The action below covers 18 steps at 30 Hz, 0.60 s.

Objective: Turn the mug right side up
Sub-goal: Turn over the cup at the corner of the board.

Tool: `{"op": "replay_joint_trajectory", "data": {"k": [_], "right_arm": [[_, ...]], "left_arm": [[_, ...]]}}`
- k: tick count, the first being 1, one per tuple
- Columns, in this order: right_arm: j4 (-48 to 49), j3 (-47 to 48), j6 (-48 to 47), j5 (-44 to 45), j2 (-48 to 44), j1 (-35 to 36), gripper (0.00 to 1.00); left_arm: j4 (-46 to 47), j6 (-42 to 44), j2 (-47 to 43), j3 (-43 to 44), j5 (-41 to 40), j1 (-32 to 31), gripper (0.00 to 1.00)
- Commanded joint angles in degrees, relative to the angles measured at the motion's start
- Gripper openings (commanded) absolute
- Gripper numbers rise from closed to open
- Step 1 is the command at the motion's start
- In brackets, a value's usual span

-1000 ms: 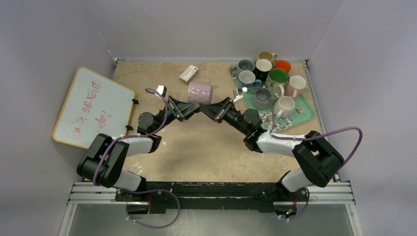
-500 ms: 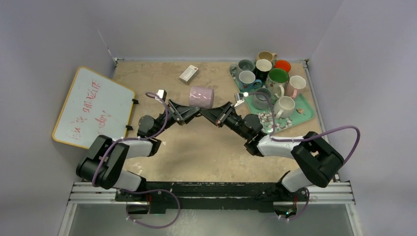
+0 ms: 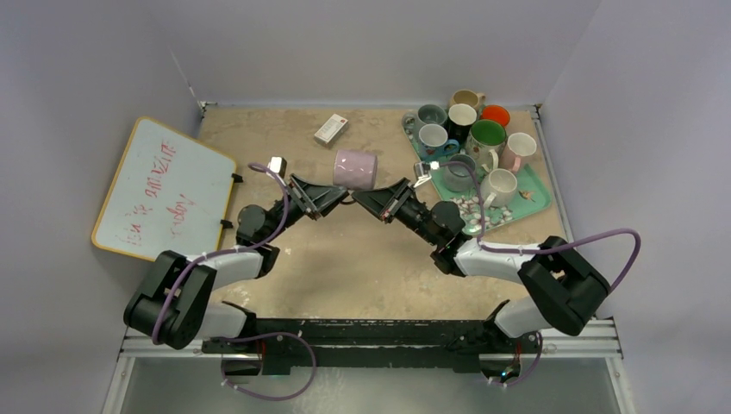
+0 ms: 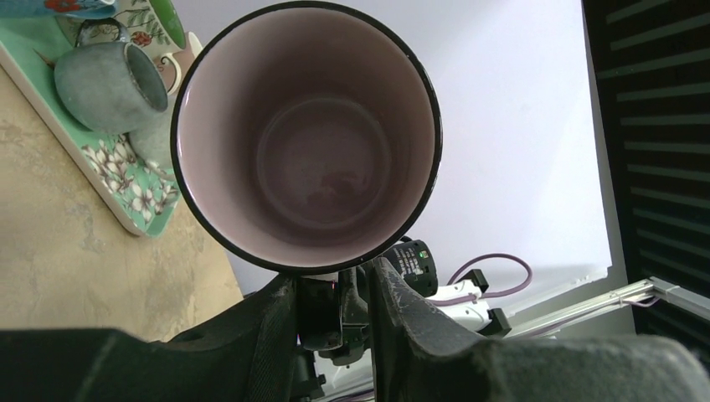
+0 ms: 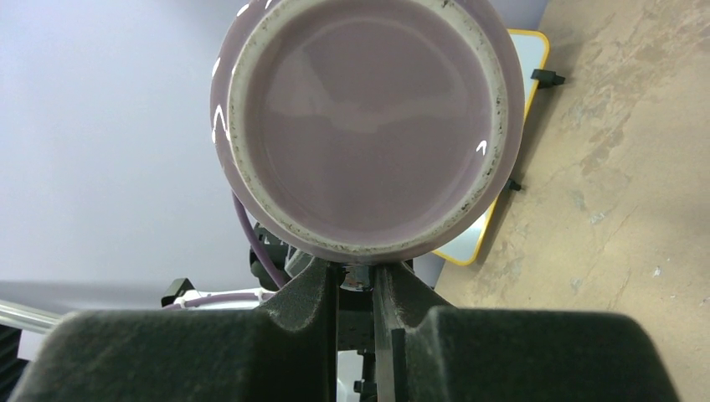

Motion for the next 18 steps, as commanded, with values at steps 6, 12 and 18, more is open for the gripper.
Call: {"op": "replay_joint_trajectory", "data": {"k": [6, 12, 18], "right_arm": [[3.34, 2.18, -0.61, -2.62, 0.14, 0.73, 0.00], [0.96, 3.51, -1.36, -3.85, 0.46, 0.70, 0.00], [-0.60, 3.28, -3.43, -4.49, 0.28, 0.70, 0.02]], "left_arm": [[1.37, 2.11, -0.82, 2.82, -0.99, 0.84, 0.16], [-3.69, 5.00, -2.19, 4.49, 0.83, 0.84, 0.00], [-7.01, 8.06, -4.03, 5.53, 2.67, 0.84, 0.00]]}}
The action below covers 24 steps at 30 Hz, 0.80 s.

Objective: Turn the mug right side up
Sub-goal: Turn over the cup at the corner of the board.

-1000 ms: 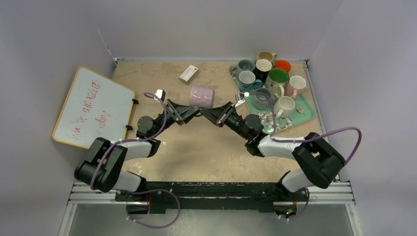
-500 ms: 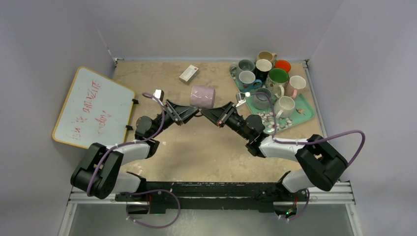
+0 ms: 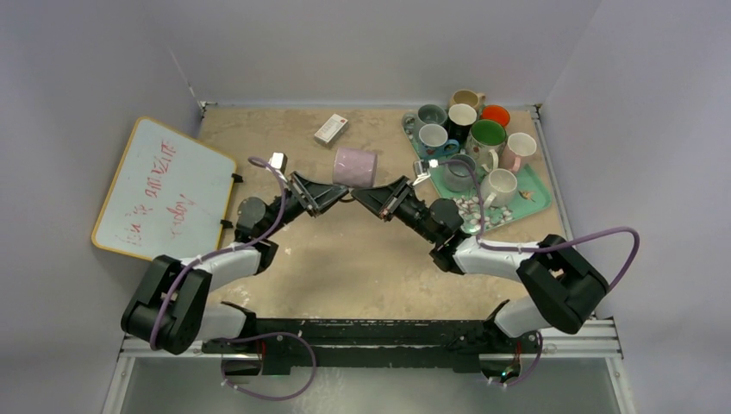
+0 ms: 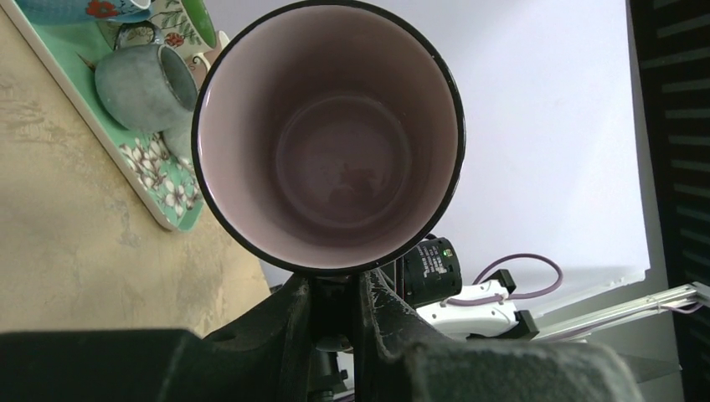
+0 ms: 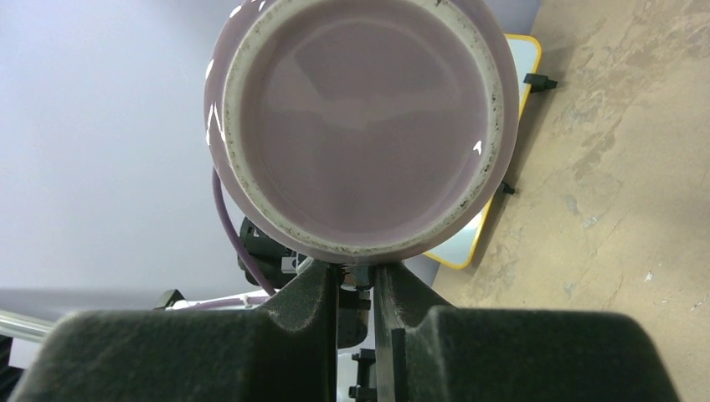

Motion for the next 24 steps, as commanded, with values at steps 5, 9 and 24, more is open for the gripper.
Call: {"op": "replay_joint_trajectory", "data": {"k": [5, 9, 24], "right_arm": [[-7.53, -0.11, -5.14, -1.69, -4.26, 1.00, 0.28], [-14.02, -2.15, -7.62, 0.61, -8.16, 1.00, 0.45], [-48.30, 3.18, -25.69, 11.70, -32.93, 1.01, 0.99]], "left_arm": [[-10.73, 9.69, -6.16, 3.90, 0.02, 0.08, 0.00], [-13.07, 12.21, -7.45, 2.12, -1.42, 0.08, 0.00], [-42.50, 39.74, -9.76, 9.96, -7.66, -3.60, 0.00]]}}
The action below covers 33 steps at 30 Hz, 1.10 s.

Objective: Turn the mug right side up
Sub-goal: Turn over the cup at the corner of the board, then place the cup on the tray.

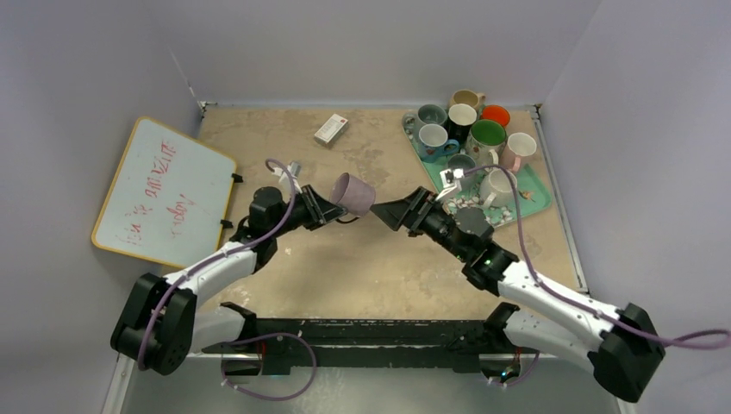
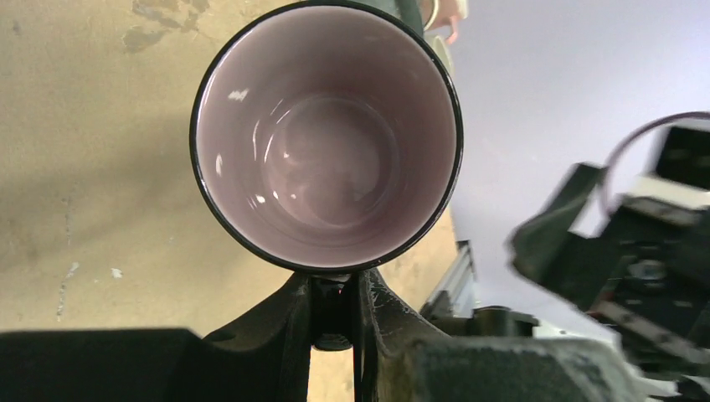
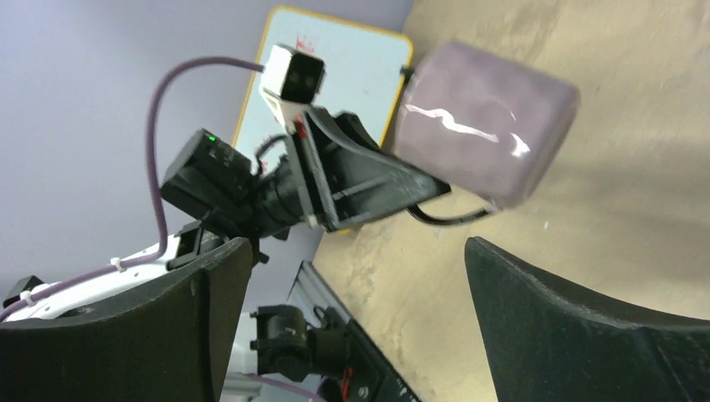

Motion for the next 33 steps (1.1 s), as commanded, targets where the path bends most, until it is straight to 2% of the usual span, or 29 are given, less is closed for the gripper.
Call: {"op": "replay_joint_trajectory", "data": {"k": [1, 7, 11, 19, 28, 33], "right_arm": [[-18.31, 8.84, -10.10, 7.02, -8.55, 0.24, 0.99], [-35.60, 19.54, -15.35, 10.78, -14.60, 0.22, 0.99], [-42.59, 24.51, -18.08, 15.70, -18.65, 0.24, 0.99], [-48.74, 27.65, -19.80, 21.81, -27.35, 0.27, 0.99], [-53.59, 29.43, -20.45, 26.73, -34.35, 0.23, 0.99], [-55.35, 30.14, -20.59, 27.50, -35.48, 0.30, 0.99]], "left_arm": [[-6.52, 14.13, -2.93, 7.95, -5.69, -3.80, 0.00], [-11.27, 24.25, 1.19, 14.88, -12.08, -11.24, 0.00], [-12.41, 30.22, 5.83, 20.13, -17.12, -16.98, 0.00], [-8.22, 38.09, 16.92, 28.39, -26.94, -26.66, 0.00], [-2.89, 43.30, 31.05, 38.66, -27.44, -32.26, 0.00], [-3.04, 44.39, 38.15, 45.63, -26.21, -33.67, 0.00]]}}
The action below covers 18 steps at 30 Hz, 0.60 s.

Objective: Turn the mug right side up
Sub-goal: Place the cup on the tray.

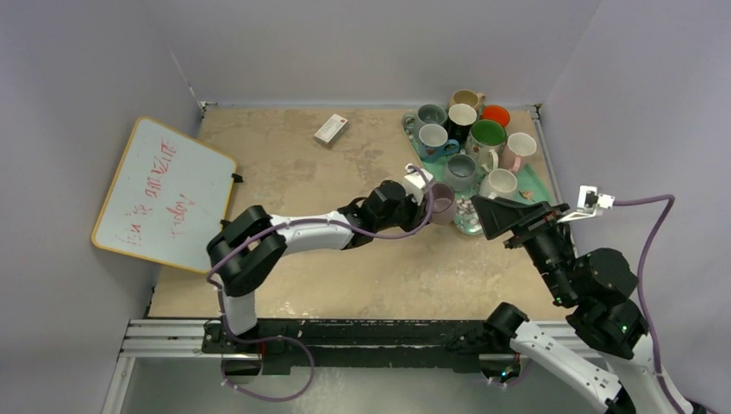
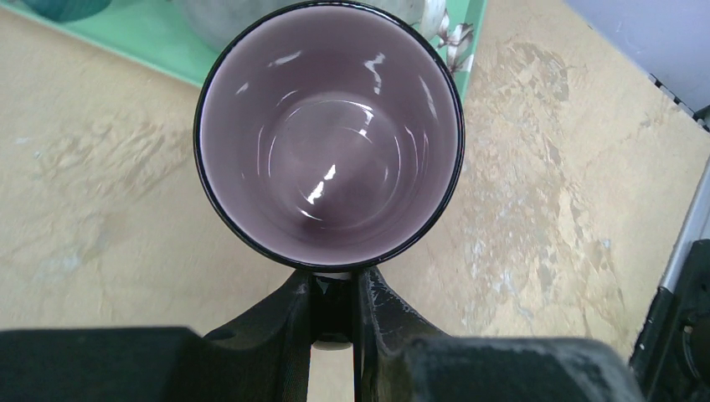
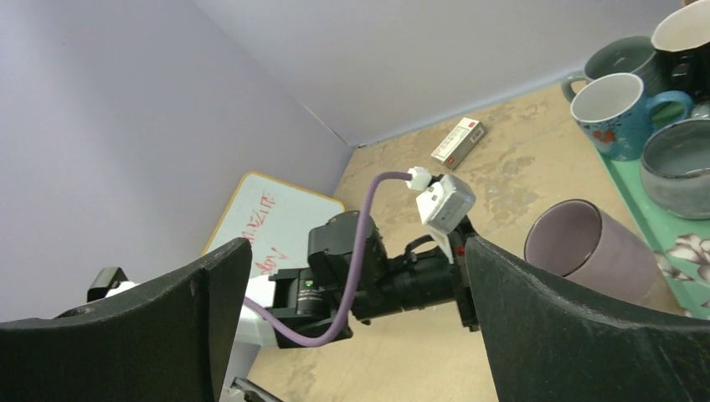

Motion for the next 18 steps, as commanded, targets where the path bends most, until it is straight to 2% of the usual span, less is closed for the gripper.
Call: {"op": "replay_joint_trajectory", "data": {"k": [1, 11, 18], "right_arm": [[-1.97, 2.52, -1.11, 2.70, -0.56, 0.28, 0.99], [-4.12, 3.07, -0.80, 3.78, -2.17, 0.29, 0.99], [-5.07, 3.69, -1.58, 5.03, -3.32, 0.27, 0.99]], "left_arm": [[9.20, 3.24, 3.59, 8.71, 0.15, -1.31, 0.00], [9.35, 6.26, 14.62, 20.27, 1.26, -3.34, 0.00], [7.66, 6.77, 18.75, 24.09, -0.01, -3.71, 0.00]]}}
